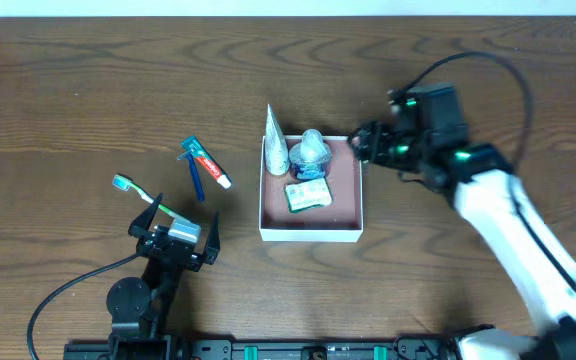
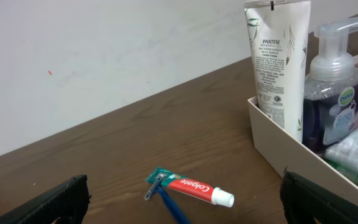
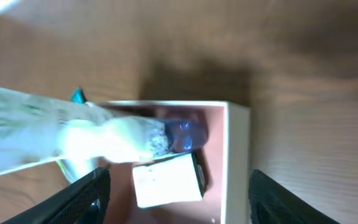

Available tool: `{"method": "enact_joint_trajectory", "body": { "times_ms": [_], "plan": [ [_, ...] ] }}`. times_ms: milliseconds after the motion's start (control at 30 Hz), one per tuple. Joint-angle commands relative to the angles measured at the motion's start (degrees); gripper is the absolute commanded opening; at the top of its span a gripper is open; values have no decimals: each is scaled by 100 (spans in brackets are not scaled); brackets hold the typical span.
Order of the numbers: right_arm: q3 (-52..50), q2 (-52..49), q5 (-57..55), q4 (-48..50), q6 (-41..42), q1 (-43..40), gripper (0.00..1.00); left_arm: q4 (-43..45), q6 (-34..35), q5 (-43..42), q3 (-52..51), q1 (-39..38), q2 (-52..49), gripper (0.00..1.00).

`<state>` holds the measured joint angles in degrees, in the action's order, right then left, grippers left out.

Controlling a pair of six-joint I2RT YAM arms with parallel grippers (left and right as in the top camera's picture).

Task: Pack container
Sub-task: 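Open the right gripper and retract the right arm to the side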

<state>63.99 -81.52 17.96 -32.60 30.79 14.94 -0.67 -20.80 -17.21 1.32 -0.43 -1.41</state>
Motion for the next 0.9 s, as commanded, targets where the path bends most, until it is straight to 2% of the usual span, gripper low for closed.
{"method": "enact_joint_trajectory", "body": {
  "times_ms": [0,233,367,467,600,733,867],
  "plan": [
    [286,662,-446,-533,-238,-369,72,-190,28,-33,-109,26,-4,98],
    [280,1058,-879,-2227,-234,-1021,78,-190,28,-33,-109,26,-4,98],
    [225,1036,-1626,-2815,-61,-1097,81,-190,28,-33,-109,26,-4,98],
    [118,1036,-2127,-2846,-52,-1102,84,-190,28,-33,-109,26,-4,98],
    [-83,1034,-2927,-2643,407,-1252,93,-190,28,-33,-109,24,-4,98],
    [-229,920,-2938,-2192,435,-1711,98,-190,28,-33,-109,26,-4,98],
    [-229,675,-2645,-1825,431,-2396,99,-190,28,-33,-109,26,-4,98]
  ]
}}
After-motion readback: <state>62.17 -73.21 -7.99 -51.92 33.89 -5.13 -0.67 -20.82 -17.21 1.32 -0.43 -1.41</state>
